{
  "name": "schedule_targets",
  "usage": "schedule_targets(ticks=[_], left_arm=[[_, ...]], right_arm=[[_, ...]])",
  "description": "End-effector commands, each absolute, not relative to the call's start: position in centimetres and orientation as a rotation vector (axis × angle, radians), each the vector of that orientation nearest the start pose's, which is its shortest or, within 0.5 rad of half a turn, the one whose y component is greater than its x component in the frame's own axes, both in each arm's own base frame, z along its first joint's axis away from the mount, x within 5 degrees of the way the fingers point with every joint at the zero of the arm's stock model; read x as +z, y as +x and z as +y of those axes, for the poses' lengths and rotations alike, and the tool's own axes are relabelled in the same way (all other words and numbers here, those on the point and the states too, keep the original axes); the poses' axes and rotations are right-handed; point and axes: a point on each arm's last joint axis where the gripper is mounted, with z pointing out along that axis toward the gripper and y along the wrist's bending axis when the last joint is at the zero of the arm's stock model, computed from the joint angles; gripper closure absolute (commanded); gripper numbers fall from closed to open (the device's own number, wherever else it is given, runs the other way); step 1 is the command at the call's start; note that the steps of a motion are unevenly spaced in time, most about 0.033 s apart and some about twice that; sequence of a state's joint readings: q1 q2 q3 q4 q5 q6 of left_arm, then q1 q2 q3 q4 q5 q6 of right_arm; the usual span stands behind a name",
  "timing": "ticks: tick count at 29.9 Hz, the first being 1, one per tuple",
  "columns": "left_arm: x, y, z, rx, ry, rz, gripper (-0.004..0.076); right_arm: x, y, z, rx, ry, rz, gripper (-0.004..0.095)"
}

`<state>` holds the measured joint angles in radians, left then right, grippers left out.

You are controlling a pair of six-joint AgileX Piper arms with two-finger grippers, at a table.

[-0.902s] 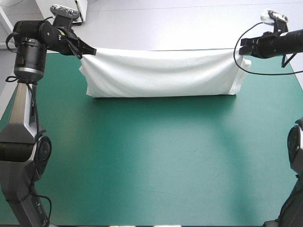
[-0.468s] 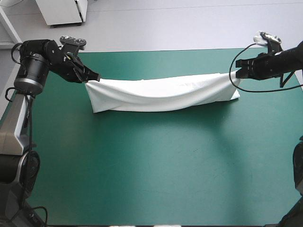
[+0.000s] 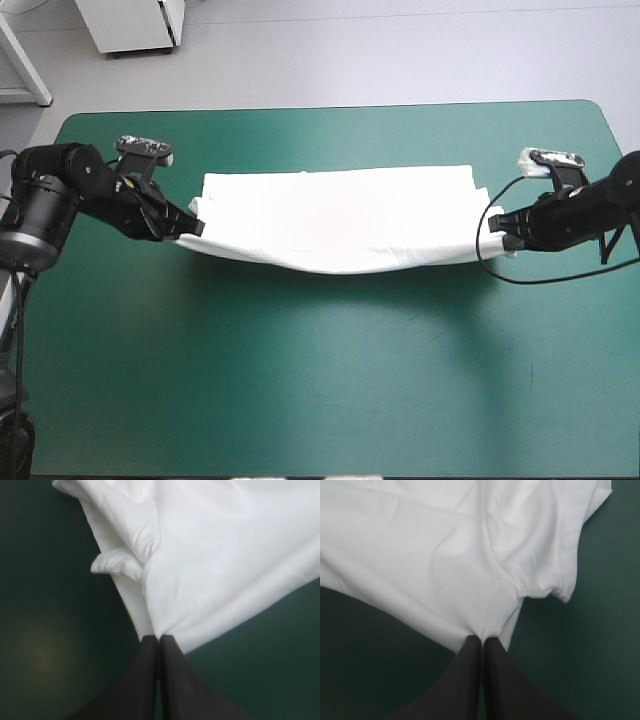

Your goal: Fold the cloth

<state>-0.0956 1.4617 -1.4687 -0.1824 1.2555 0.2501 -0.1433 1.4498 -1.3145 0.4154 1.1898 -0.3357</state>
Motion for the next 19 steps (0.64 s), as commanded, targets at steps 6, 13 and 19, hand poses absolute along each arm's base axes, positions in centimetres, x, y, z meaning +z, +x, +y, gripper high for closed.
schedule_targets(ticks=[6,13,19], left_arm=[[36.4,25.3,-4.3,-0.253,0.444,2.726,0.0733],[34.0,24.0,-4.1,-0.251,0.462,2.805,0.0733],[32.3,22.7,-3.9,-0.247,0.471,2.865,0.0733]], right_arm=[[32.5,24.4,-0.4,0.389,-0.120,2.668,0.0927],[29.6,22.7,1.0,0.265,-0.235,2.798,0.0927],[28.4,22.0,2.4,0.185,-0.327,2.862,0.0914]])
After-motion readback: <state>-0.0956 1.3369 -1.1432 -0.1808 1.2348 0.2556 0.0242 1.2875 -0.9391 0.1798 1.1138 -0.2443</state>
